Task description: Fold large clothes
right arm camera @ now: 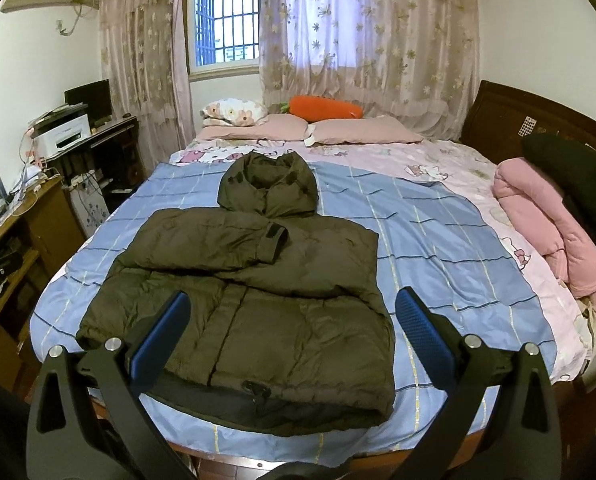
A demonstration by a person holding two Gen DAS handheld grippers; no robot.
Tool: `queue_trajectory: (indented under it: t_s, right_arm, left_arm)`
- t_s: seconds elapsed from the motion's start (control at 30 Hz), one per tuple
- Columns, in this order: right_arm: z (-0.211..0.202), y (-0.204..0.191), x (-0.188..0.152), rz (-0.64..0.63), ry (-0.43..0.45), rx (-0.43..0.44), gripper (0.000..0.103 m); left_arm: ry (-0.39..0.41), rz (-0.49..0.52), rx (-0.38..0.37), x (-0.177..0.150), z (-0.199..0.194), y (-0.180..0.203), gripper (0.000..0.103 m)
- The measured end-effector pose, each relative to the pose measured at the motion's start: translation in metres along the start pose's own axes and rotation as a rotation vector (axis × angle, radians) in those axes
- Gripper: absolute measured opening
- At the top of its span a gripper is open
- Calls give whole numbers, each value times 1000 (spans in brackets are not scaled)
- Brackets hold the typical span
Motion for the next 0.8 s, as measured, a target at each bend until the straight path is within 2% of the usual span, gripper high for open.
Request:
queue_trajectory:
  t_s: [0.57,0.8]
  right_arm:
    - [7,6,-4,1,-17,-3,102]
    - [-13,8,6,1,39,-16,102]
  left_arm:
    - [-16,1,8,-4,8,1,101]
    - [19,-9,-12,-1,4,-4,101]
Point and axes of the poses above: each gripper's, at about its wrist camera, not at the fingertips, and z roughly the way its jaws point, y to its right, x to its top, the point moved 4 cm from there along z, roughly the way its jaws point, and after that the axes turned 2 degrees about -x, right-handed, at the moved point
